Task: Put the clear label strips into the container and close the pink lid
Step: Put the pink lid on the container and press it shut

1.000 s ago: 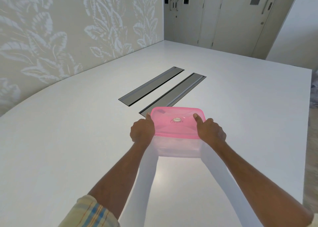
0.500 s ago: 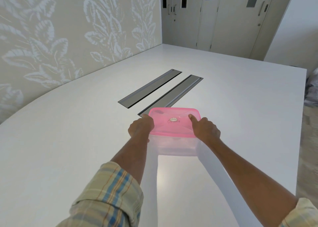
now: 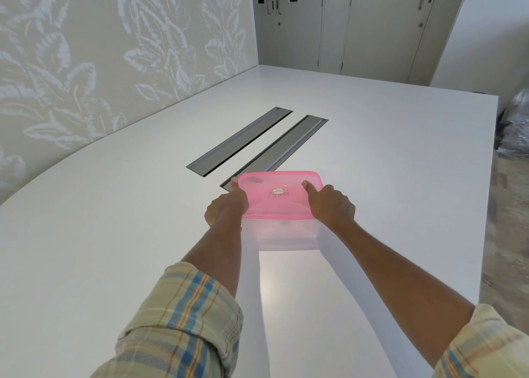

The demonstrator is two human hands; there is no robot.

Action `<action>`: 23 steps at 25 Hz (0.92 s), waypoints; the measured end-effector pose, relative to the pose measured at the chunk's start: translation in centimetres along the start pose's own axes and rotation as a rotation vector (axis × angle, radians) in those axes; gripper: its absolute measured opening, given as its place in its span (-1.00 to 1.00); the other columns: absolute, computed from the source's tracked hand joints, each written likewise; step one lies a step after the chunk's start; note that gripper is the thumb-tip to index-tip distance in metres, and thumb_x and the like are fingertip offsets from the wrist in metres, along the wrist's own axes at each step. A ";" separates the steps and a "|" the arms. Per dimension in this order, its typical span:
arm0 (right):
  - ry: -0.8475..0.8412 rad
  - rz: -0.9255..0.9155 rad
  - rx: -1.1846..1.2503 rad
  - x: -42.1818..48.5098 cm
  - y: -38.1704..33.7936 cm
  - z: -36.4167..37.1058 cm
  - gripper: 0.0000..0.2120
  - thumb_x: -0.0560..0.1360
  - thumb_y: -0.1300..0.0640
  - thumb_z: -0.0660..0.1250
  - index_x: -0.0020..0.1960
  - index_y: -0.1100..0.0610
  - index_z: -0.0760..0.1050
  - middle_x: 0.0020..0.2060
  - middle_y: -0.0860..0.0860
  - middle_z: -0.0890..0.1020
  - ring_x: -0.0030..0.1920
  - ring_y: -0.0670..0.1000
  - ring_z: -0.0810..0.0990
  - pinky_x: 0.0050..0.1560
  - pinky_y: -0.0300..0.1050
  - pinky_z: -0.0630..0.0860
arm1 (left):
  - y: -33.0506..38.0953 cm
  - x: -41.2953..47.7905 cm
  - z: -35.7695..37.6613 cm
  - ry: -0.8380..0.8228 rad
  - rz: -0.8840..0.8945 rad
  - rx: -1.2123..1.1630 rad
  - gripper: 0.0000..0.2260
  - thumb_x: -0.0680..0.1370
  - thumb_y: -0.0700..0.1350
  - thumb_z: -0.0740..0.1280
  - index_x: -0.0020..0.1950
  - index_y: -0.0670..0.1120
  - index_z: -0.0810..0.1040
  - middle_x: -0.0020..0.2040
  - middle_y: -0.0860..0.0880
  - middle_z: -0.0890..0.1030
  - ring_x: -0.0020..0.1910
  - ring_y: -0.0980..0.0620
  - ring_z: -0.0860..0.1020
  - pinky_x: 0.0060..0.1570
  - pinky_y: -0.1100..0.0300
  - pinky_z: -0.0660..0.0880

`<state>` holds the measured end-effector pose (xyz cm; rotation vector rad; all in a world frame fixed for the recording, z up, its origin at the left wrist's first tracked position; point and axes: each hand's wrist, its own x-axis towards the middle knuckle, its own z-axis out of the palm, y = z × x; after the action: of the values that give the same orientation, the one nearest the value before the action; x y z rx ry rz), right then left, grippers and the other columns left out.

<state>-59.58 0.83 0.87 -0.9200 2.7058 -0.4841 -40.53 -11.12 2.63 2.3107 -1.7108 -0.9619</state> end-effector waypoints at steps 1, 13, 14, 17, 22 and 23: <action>-0.001 0.000 0.000 0.0 0.0 0.0 -0.18 0.60 -0.49 -0.07 0.27 0.20 0.50 0.15 0.17 0.68 0.22 0.25 0.65 0.17 0.14 0.54 | -0.2 0.4 0.3 0.028 0.017 -0.006 -0.02 0.57 0.43 -0.33 0.02 -0.19 0.71 -0.19 -0.16 0.75 -0.10 -0.15 0.76 0.15 0.01 0.63; -0.024 0.002 0.052 -0.2 0.2 -0.2 -0.16 0.60 -0.49 -0.09 0.30 0.21 0.48 0.19 0.18 0.66 0.24 0.25 0.64 0.18 0.14 0.53 | -1.3 0.2 0.6 0.114 0.129 0.028 -0.51 0.71 0.03 -0.07 0.59 0.11 0.39 0.04 -0.12 0.75 0.11 -0.17 0.67 -0.08 0.02 0.47; -0.029 0.007 0.051 -0.1 0.2 -0.2 -0.17 0.60 -0.49 -0.09 0.30 0.21 0.49 0.18 0.18 0.67 0.23 0.25 0.64 0.16 0.12 0.52 | -1.2 0.0 0.4 0.109 0.134 0.023 -0.51 0.71 0.02 -0.07 0.60 0.12 0.38 -0.02 -0.12 0.75 0.09 -0.16 0.67 -0.08 0.03 0.47; 0.071 -0.049 -0.062 -0.2 -0.4 -0.4 -0.30 0.64 -0.41 0.00 0.27 0.19 0.47 0.14 0.15 0.67 0.16 0.23 0.66 0.00 0.07 0.44 | -0.9 -1.1 -0.5 0.043 0.109 -0.017 -0.51 0.72 0.05 -0.09 0.61 0.12 0.36 -0.24 -0.11 0.69 -0.02 -0.14 0.71 0.06 0.04 0.58; 0.397 -0.782 -0.141 -2.2 -2.6 0.8 -0.45 0.59 -0.19 0.35 0.34 0.24 0.50 0.23 0.18 0.62 0.26 0.25 0.59 0.25 0.19 0.49 | -2.5 0.9 -1.1 -0.163 -0.019 -0.375 -0.22 0.57 0.50 -0.03 0.07 -0.17 0.61 -0.22 -0.06 0.59 -0.42 -0.08 0.60 -0.30 0.21 0.64; 0.315 -0.899 -0.048 -3.2 -3.3 1.6 -0.39 0.58 -0.21 0.35 0.38 0.26 0.50 0.30 0.20 0.60 0.32 0.26 0.56 0.34 0.19 0.47 | -2.8 1.4 -1.3 -0.200 0.001 -0.370 -0.18 0.54 0.53 -0.04 0.00 -0.19 0.60 -0.23 -0.11 0.62 -0.43 -0.10 0.63 -0.42 0.26 0.57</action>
<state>-54.78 0.02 1.07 -2.2298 2.4023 -0.7660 -37.30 -11.66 1.82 2.0321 -1.4420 -1.4144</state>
